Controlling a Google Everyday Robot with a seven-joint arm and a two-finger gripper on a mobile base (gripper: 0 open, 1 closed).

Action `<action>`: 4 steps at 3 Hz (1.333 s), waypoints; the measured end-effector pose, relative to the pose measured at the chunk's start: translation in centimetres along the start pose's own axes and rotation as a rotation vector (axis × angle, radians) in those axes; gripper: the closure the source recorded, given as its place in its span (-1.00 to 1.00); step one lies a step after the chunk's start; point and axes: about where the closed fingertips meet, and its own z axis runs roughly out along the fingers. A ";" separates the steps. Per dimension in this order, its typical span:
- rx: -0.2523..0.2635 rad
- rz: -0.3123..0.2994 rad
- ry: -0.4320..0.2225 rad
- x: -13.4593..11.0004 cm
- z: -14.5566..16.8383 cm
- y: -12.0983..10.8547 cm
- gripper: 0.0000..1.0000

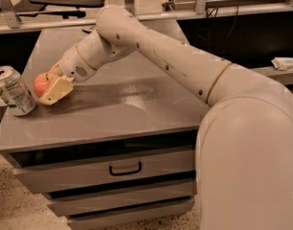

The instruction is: Move apple near 7up can

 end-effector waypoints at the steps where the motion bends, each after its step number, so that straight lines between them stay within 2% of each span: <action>1: -0.012 -0.002 -0.005 -0.1 0.1 0.3 -0.69; 2: -0.020 -0.006 -0.008 -0.3 0.1 0.7 -1.00; 4: -0.016 -0.004 -0.008 -0.3 -0.2 1.0 -1.00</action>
Offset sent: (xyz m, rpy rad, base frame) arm -0.0090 -0.0028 0.0059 0.0116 0.0051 0.0209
